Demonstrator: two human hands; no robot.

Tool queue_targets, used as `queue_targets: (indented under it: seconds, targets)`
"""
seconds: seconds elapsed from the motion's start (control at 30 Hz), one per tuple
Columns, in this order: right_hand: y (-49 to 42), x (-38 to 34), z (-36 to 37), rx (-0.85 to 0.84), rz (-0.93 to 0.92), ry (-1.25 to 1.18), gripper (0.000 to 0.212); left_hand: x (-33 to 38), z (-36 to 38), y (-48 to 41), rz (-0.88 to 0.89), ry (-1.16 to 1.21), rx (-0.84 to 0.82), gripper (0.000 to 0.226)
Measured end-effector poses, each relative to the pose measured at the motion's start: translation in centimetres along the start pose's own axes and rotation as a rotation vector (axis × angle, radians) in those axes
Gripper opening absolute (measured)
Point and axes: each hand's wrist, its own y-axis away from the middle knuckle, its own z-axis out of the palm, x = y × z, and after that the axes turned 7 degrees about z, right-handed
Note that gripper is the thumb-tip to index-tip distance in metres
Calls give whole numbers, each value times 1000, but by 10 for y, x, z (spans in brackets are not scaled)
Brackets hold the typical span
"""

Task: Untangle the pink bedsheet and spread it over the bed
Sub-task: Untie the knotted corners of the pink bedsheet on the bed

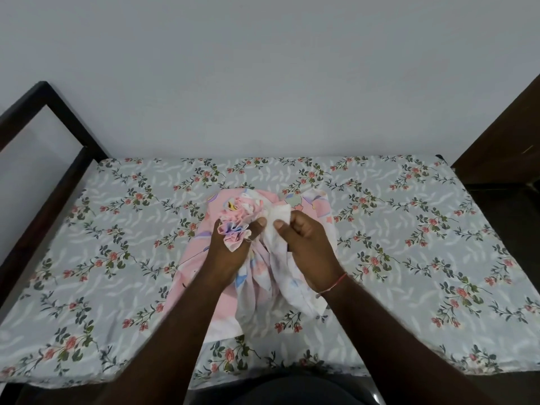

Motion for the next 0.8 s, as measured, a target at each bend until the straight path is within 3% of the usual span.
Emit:
queue_targets:
  seconds: [0.1,0.23,0.3,0.4,0.5,0.57,0.63,0.7,0.8]
  targets:
    - [2,1,3,27,58,-107,26,5,3,3,-60,128,-44,34]
    - [6,0,7,-210,-3,-26,44,5,6,7,-110,167,-85,48]
    - [7,0,7,-293,29,-24,40,2,6,10,-133,148,-96,50]
    - [8,1,7,-152,2,74,31,1,9,11,-186,133,-118,66]
    - [9,0,10,42,2,-7,20,7,18,9,-3,-144,4,67]
    - [7,2,11,133,46,-69,20,8,20,12,79,-263,202,55]
    - [3,2,8,199,89,-128,16,10,23,19,135,-281,278,35]
    - [0,2,4,248,101,-161,10,11,23,25,173,-235,243,31]
    - [-1,-1,2,294,84,-170,10,15,21,30,90,-101,164,11]
